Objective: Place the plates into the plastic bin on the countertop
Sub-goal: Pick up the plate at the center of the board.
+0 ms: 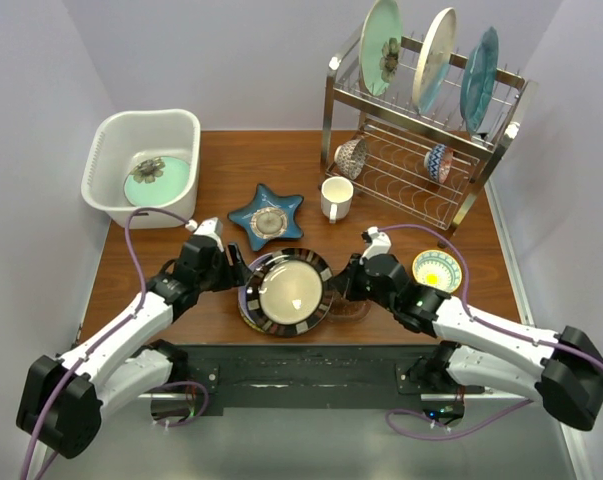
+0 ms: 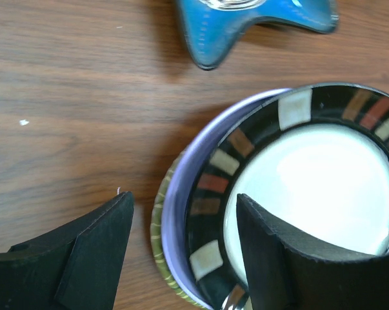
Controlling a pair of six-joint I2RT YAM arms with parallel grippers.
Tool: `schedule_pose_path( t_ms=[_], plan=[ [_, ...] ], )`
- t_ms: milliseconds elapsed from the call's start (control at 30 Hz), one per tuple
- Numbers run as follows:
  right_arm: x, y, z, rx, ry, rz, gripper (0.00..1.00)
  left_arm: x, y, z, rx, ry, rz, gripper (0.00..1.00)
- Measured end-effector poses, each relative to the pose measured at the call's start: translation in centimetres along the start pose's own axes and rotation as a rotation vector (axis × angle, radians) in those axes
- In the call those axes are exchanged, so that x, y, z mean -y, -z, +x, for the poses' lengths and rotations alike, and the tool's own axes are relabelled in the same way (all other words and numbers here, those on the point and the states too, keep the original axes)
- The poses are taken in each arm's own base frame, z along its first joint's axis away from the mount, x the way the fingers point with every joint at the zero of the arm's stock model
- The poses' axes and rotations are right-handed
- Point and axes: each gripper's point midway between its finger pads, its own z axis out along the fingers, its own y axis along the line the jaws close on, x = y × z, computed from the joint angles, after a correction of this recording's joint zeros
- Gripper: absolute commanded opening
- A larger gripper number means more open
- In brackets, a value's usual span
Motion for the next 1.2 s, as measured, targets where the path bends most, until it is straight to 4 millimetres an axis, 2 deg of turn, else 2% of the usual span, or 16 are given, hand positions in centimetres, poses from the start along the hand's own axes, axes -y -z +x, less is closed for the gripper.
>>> schedule_pose_path(
  t_ms=[233,433,667,967,1067,1200],
  plan=[
    [1.0,1.6,-1.5,0.085,-0.012,0.029,0.00,1.9,-0.1,0.7,-0.015,-0.002,0.126,0.68],
    [1.6,1.6,-1.5,0.094,-0.009,0.055,0.00,3.6,-0.6,2.2,-0.055,-0.002,0.260,0.66],
    [1.8,1.0,-1.1,0.081,-0.005,0.070,0.00,3.9,-1.0,3.6,-0.090,-0.005,0.310,0.66],
    [2.1,0.3,-0.6,0.079,-0.006,0.072,0.00,3.7,-1.2,3.5,-0.078,0.003,0.296,0.66],
    [2.0,-0.1,-0.6,0.080,-0.007,0.070,0.00,3.9,-1.7,4.0,-0.093,0.027,0.311,0.66],
    [2.3,-0.4,-0.9,0.094,-0.009,0.084,0.00,4.4,-2.0,3.7,-0.072,0.064,0.347,0.66]
  ],
)
